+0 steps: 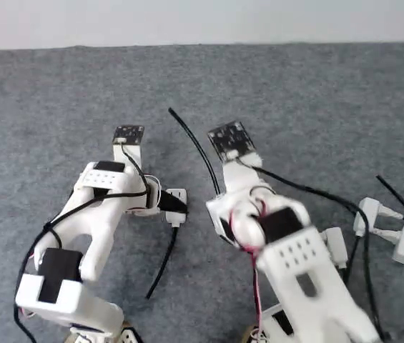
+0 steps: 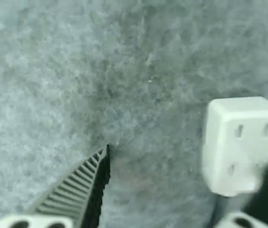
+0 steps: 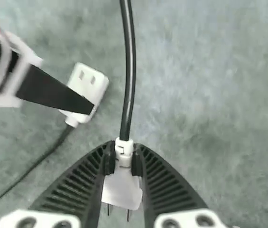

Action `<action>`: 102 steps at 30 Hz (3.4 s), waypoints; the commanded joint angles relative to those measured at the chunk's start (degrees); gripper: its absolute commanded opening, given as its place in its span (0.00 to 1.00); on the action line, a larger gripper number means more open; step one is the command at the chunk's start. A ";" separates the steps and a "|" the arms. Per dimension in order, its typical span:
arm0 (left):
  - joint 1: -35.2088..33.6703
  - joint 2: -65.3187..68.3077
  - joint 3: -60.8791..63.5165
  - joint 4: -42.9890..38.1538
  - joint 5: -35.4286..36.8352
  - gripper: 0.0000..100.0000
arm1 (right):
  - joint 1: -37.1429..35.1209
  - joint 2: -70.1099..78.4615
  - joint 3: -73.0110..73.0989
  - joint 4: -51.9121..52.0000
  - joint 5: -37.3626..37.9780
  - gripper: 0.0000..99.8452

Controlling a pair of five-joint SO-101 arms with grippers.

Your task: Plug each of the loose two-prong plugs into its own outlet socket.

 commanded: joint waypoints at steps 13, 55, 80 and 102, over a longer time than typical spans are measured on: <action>8.88 -15.65 9.63 -3.69 -17.05 0.03 | -8.04 -13.14 6.51 -5.14 2.37 0.01; 1.23 -38.07 22.46 -9.58 3.69 0.08 | -5.49 -10.59 6.42 -5.49 2.29 0.01; 18.99 -22.24 16.22 -8.97 7.03 0.01 | -3.21 -11.12 6.42 -4.88 2.37 0.01; 15.12 -41.05 24.31 -4.57 -18.81 0.36 | -2.95 -11.12 6.33 -4.62 2.46 0.01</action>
